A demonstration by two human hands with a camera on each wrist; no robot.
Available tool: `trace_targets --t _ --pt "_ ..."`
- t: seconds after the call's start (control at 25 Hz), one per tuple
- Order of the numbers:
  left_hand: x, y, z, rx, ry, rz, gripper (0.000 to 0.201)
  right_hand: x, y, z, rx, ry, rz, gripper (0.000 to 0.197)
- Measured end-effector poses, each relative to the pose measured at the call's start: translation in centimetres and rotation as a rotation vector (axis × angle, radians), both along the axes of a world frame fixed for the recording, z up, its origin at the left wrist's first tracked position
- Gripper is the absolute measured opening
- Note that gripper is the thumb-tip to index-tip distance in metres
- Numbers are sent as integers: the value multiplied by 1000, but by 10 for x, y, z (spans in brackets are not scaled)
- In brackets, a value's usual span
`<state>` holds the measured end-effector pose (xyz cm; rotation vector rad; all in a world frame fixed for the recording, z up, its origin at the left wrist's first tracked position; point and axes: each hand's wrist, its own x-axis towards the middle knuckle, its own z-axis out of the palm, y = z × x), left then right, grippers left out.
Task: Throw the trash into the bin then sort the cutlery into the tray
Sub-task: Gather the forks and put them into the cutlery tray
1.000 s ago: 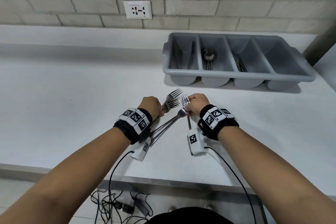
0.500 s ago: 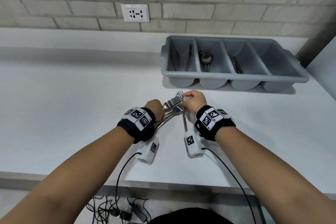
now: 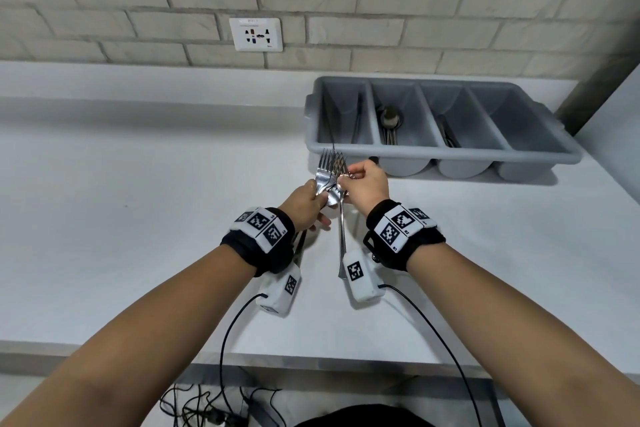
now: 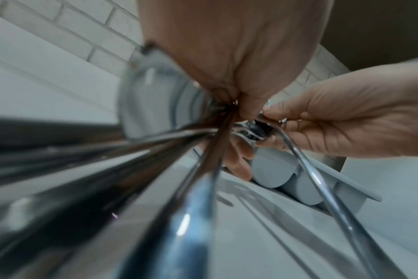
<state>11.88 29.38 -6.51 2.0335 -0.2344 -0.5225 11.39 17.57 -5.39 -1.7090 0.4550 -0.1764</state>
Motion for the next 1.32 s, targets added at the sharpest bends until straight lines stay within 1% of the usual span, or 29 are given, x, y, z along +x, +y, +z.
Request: trace_targets --t 0.08,0.12,0.2,0.28,0.36,0.4,0.48,0.68,0.72,0.76,0.8,0.84,0.88,0.96,1.0,1.04,1.08,1.16,1.24,1.32 --pt "-1 -2 -2 -41 -34 19 28 0 1 1 -30 -28 -15 17" --pt "-2 -2 -2 -60 -47 20 30 0 1 2 -40 -50 -23 17" --pt "-3 -3 -4 -86 -72 24 24 -3 1 4 -67 -95 -17 16" --pt "-5 -3 -5 -164 -80 29 16 -3 0 2 -81 -109 -10 16" --pt "-5 -5 -7 -215 -67 29 17 -1 -1 1 -30 -86 -24 25" --pt "-6 -6 -7 -215 -53 24 16 0 -2 -1 -6 -69 -37 31" --pt "-9 -10 -5 -217 -15 25 14 0 -4 -3 10 -52 -60 35" --pt "-12 -19 -5 -197 -10 48 30 -2 -8 -3 -17 -75 -60 35" --pt "-12 -21 -4 -222 24 67 31 -2 -10 -2 -22 -106 -59 33" --pt "-13 -23 -1 -258 61 87 32 -2 -11 0 -13 -150 -59 27" --pt "-11 -24 3 -298 84 108 32 -4 -13 2 9 -183 -51 16" --pt "-8 -24 9 -334 84 125 32 -7 -13 4 37 -185 -28 10" --pt "-4 -23 16 -373 68 147 29 -12 -14 4 63 -129 17 19" --pt "8 -23 33 -480 21 215 17 -25 -13 0 191 107 212 34" --pt "14 -24 41 -539 0 258 18 -32 -11 0 294 223 324 42" --pt "20 -25 48 -591 -16 301 22 -37 -10 0 382 290 393 48" --pt "25 -28 53 -626 -33 340 25 -38 -7 0 435 309 410 52" --pt "33 -33 56 -652 -77 388 25 -34 -3 4 439 264 346 52" --pt "35 -39 54 -654 -101 382 22 -29 -1 7 384 214 285 50" --pt "31 -45 47 -629 -84 331 17 -26 -1 7 290 154 290 48"
